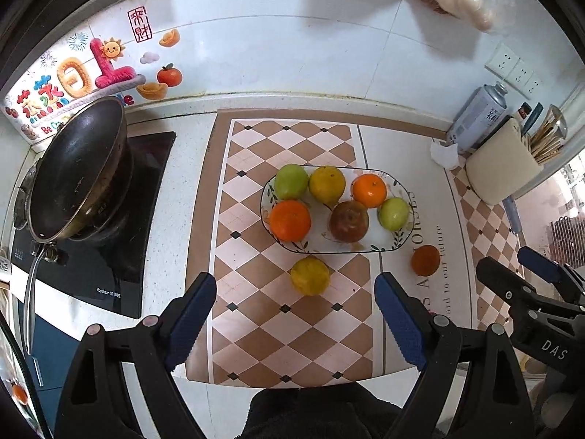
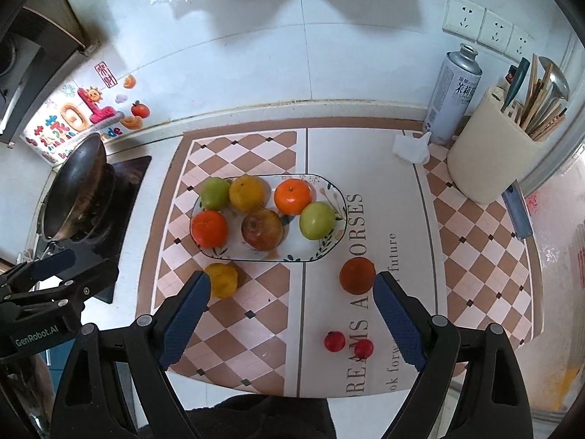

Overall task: Organize fruits
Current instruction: 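Grasp the yellow citrus with the left tool while the right tool grasps the orange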

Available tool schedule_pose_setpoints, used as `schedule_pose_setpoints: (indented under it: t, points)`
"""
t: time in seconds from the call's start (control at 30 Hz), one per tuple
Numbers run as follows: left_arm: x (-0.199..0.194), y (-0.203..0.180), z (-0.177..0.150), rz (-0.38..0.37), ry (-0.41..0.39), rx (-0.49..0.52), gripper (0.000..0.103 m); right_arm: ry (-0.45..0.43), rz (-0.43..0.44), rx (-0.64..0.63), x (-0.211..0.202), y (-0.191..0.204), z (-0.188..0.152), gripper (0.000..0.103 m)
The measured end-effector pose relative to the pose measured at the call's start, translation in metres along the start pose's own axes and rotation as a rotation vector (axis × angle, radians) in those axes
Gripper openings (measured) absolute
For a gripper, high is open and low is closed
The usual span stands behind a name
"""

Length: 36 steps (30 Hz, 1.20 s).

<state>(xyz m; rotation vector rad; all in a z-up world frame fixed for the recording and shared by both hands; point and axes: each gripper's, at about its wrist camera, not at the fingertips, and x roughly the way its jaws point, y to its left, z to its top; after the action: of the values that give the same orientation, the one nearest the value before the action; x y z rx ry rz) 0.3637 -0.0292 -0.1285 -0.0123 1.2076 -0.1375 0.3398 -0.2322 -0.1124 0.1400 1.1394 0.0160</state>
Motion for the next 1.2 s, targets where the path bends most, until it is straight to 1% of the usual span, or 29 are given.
schedule_pose_setpoints:
  t: [0.17, 0.3, 0.33, 0.37, 0.4, 0.43, 0.6, 0.67, 0.73, 0.77, 0.8, 0.83, 0.9, 1.0, 1.07, 1.2]
  points:
    - [-0.003, -0.002, -0.003, -0.014, -0.002, -0.008, 0.089, 0.025, 0.039, 0.025, 0.004, -0.004, -0.005, 0.093]
    - [0.009, -0.004, -0.003, -0.003, 0.018, -0.006, 0.089, 0.038, 0.073, 0.058, 0.013, -0.015, -0.009, 0.093]
    - [0.014, -0.005, -0.003, 0.007, 0.030, 0.001, 0.090, 0.043, 0.086, 0.076, 0.016, -0.021, -0.009, 0.093]
    - [0.021, -0.006, -0.003, 0.019, 0.044, 0.011, 0.097, 0.049, 0.097, 0.096, 0.020, -0.028, -0.010, 0.093]
    - [0.027, -0.007, -0.004, 0.027, 0.051, 0.018, 0.100, 0.055, 0.102, 0.110, 0.023, -0.033, -0.011, 0.092]
    - [0.035, -0.008, -0.004, 0.022, 0.062, 0.023, 0.100, 0.061, 0.105, 0.123, 0.027, -0.040, -0.012, 0.093]
    - [0.080, -0.003, -0.009, -0.026, 0.172, -0.013, 0.100, 0.100, 0.106, 0.207, 0.056, -0.081, -0.017, 0.093]
    - [0.100, -0.004, -0.012, -0.032, 0.222, -0.029, 0.100, 0.122, 0.102, 0.242, 0.073, -0.098, -0.019, 0.092]
    - [0.116, -0.008, -0.016, -0.024, 0.256, -0.032, 0.100, 0.156, 0.107, 0.260, 0.094, -0.112, -0.021, 0.092]
    - [0.127, -0.009, -0.017, -0.022, 0.277, -0.032, 0.100, 0.168, 0.112, 0.262, 0.101, -0.117, -0.021, 0.091]
    - [0.134, -0.010, -0.018, -0.017, 0.290, -0.034, 0.100, 0.186, 0.114, 0.260, 0.111, -0.121, -0.021, 0.086]
    - [0.143, -0.010, -0.019, -0.007, 0.309, -0.040, 0.100, 0.195, 0.112, 0.255, 0.119, -0.124, -0.020, 0.080]
    - [0.163, -0.009, -0.020, -0.008, 0.351, -0.063, 0.100, 0.215, 0.107, 0.247, 0.133, -0.128, -0.020, 0.080]
    - [0.185, -0.008, -0.017, -0.025, 0.393, -0.095, 0.100, 0.252, 0.099, 0.239, 0.155, -0.131, -0.018, 0.080]
    - [0.200, -0.008, -0.015, -0.034, 0.426, -0.110, 0.100, 0.282, 0.113, 0.254, 0.171, -0.136, -0.019, 0.080]
    - [0.224, -0.008, -0.013, -0.076, 0.474, -0.145, 0.100, 0.329, 0.099, 0.256, 0.200, -0.140, -0.020, 0.080]
